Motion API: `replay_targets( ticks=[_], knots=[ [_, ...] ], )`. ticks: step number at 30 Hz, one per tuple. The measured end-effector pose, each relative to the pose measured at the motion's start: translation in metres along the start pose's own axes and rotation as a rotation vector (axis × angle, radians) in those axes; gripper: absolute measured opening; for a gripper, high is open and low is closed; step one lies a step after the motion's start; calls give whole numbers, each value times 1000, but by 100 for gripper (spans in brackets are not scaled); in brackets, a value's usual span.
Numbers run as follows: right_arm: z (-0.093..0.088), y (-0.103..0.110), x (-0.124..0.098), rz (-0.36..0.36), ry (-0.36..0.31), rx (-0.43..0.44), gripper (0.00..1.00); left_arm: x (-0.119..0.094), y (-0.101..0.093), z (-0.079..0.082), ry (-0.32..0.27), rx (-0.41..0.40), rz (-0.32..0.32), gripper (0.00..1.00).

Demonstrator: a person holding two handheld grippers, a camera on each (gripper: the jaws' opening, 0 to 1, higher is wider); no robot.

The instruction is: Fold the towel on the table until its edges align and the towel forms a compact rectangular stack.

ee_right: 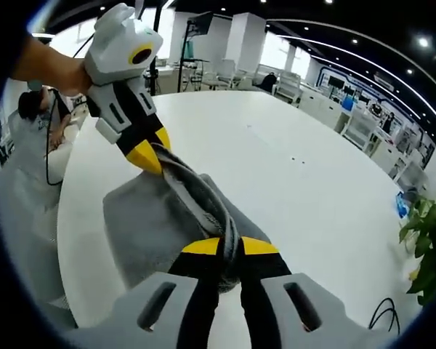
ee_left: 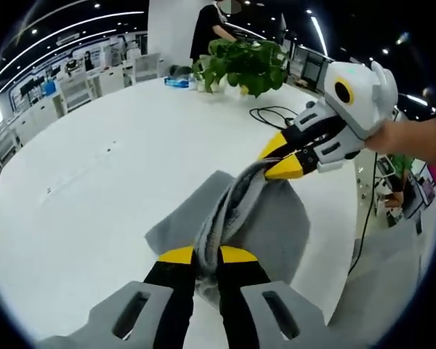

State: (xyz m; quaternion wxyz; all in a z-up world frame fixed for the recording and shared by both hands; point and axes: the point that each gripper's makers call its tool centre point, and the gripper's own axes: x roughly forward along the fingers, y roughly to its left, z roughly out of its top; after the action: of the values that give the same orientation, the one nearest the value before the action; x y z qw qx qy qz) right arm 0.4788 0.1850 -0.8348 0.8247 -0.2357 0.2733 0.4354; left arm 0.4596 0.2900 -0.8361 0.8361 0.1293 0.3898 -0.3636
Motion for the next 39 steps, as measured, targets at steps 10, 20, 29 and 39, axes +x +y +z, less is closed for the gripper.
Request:
replay_targets(
  ticks=[10,20,29,39],
  knots=[
    [-9,2,11,-1,26,5,9,16,7,-9,29,-29,-20,11],
    [-14,-5,26,-27,62,20,11,31,16,-19,69,-40,-22,12],
    [-17,-11,32,-40,51,111,14,41,21,-25,96,-36,-30,15],
    [-9,-22,25,-82,-6,142,15,41,30,-21,73,-23,2,22]
  ],
)
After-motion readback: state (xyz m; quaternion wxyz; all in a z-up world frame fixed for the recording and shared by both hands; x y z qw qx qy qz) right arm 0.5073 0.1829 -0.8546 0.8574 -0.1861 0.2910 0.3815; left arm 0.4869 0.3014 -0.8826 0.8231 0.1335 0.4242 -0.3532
